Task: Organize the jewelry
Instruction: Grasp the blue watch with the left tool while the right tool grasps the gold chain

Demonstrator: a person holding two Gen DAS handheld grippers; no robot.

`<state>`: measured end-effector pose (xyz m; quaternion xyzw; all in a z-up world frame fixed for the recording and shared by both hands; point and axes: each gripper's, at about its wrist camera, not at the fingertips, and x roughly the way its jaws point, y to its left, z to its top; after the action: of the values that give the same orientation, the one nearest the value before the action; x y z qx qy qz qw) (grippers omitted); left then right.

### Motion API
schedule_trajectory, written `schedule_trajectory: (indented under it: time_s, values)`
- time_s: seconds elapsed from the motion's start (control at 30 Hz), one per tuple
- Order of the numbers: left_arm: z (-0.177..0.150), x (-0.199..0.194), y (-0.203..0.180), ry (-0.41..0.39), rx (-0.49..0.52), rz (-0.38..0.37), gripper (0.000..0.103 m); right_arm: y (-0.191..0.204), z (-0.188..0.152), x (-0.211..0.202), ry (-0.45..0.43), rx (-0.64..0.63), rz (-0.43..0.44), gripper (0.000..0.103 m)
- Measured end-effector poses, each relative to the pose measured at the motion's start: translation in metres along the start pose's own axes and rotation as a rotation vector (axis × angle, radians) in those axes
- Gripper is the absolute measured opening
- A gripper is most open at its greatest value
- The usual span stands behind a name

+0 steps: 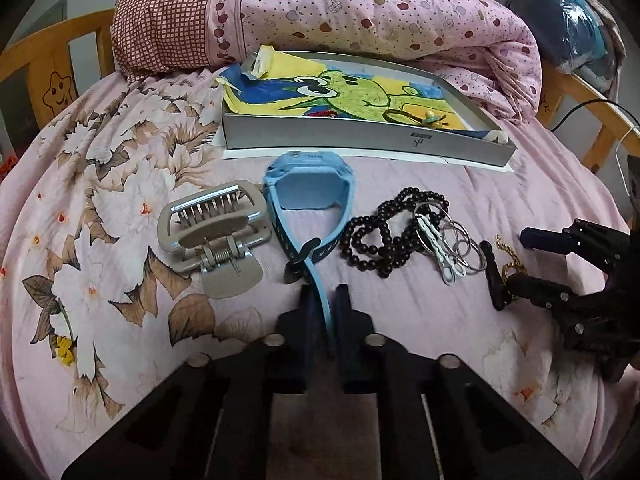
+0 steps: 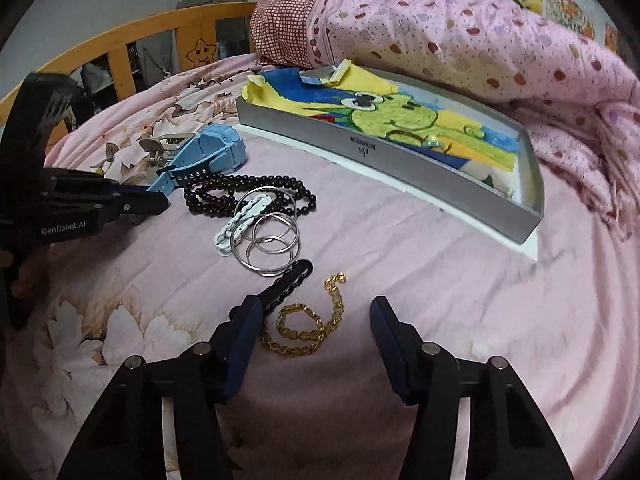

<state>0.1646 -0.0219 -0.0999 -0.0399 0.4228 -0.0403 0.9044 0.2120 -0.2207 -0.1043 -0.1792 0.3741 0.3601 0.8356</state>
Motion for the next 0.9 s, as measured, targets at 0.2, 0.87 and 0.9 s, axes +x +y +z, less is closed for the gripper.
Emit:
schedule_trajectory:
  time_s: [0.2,0.87,0.9]
  values:
    - [-0.003,-0.006,-0.005,-0.005,0.022,-0.003,0.002,0.006,-0.005,0.002,0.045,-0.033,0.006,0.049]
    - [-0.021,-0.045,-0.037,0.010,0.090,-0.166,0.001,0.023,-0.007,-0.010,0.093,0.077,-0.002,0.018]
    - [-0.020,-0.047,-0.038,0.010,0.087,-0.180,0.001,0.024,-0.007,-0.012,0.096,0.089,0.002,0.017]
